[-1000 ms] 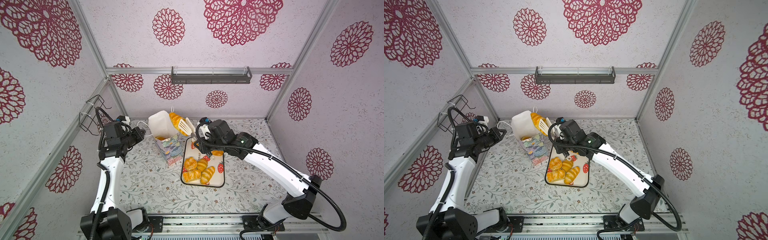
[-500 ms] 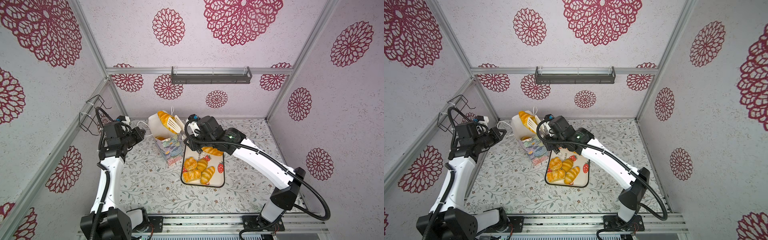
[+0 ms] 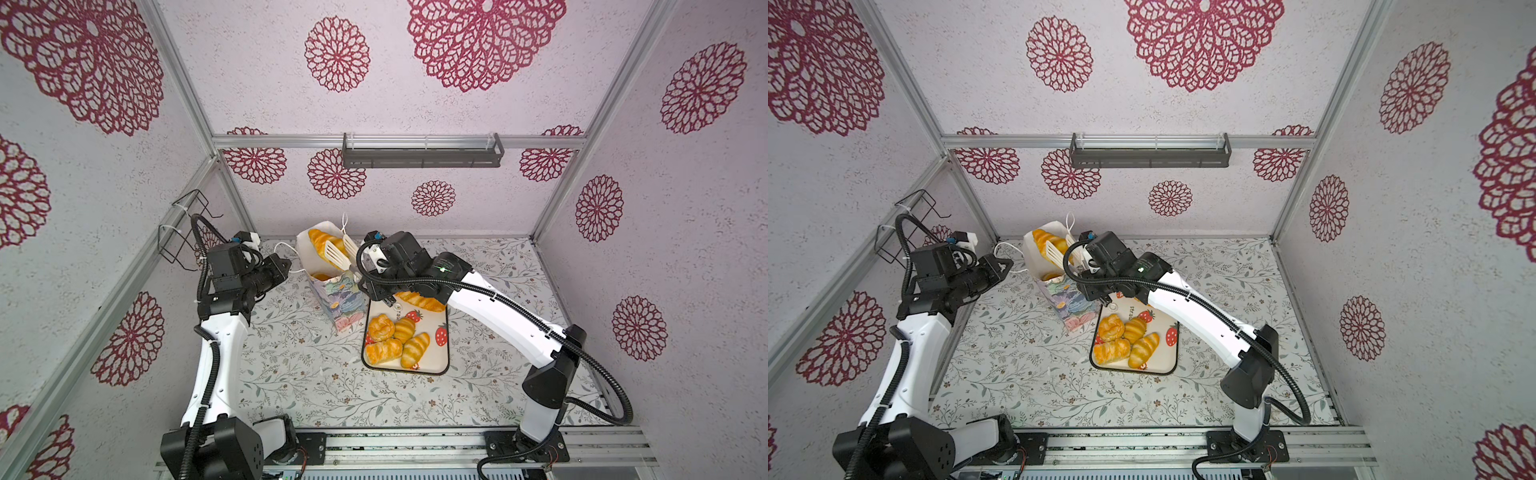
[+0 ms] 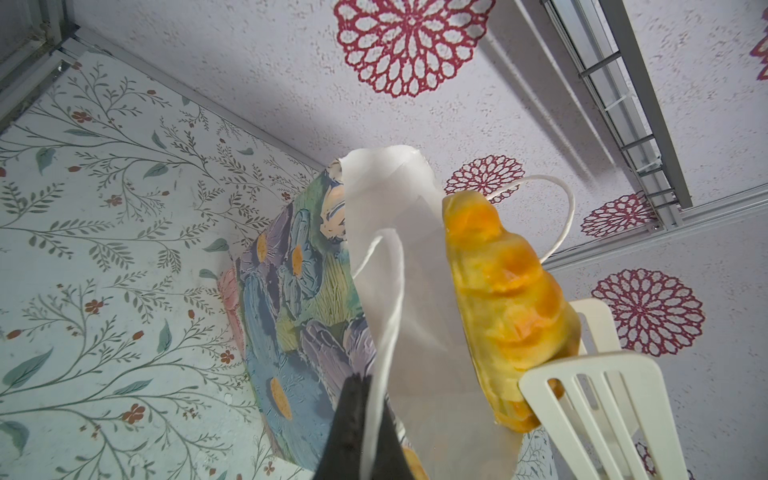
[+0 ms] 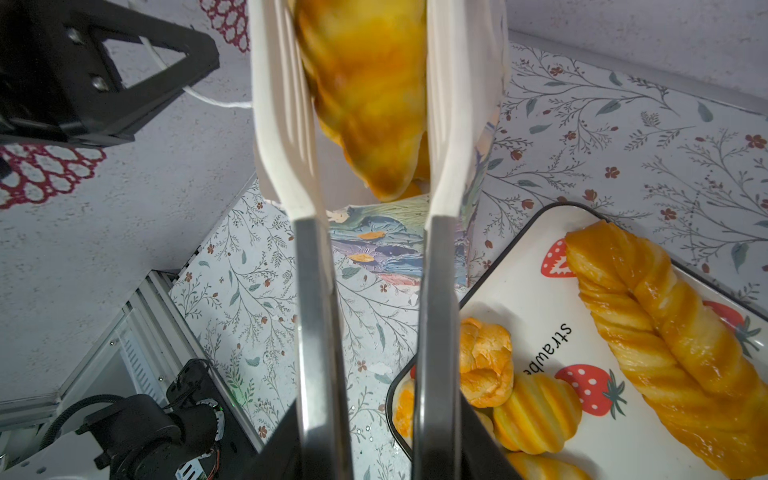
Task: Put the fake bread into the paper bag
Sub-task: 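Lower the tongs into the bag and release the croissant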
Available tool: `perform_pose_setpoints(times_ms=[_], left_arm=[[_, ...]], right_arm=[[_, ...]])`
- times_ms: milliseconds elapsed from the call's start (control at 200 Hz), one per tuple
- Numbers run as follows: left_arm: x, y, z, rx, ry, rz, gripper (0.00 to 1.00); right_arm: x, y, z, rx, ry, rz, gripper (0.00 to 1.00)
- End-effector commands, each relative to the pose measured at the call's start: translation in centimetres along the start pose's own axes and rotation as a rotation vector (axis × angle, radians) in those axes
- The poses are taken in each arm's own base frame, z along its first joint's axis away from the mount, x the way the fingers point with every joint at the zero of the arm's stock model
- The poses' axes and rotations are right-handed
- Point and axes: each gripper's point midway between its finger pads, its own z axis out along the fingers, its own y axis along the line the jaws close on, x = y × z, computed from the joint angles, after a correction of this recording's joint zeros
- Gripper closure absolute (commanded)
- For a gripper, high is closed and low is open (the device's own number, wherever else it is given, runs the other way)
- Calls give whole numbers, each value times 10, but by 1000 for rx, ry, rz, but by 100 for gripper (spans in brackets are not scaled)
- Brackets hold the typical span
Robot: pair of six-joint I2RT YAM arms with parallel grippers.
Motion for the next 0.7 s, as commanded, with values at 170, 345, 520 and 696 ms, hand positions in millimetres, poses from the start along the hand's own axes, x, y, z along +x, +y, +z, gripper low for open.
perform_pose_setpoints(times_ms=[170,345,520,696], left_arm=[[-3,-1,-5,7,-23,7,100],[-3,-1,-5,7,-24,8,100],[-3,-1,-6,4,-26,8,100],[-3,-1,-6,3,-25,9,100]], right_arm=[[-33,18,-26,-50,-117,-31,51],[-33,16,-30,-39,-123,-33,49],[-32,12,-36,-17,-131,-34,49],[-28,3,-49,21,-144,-32,49]])
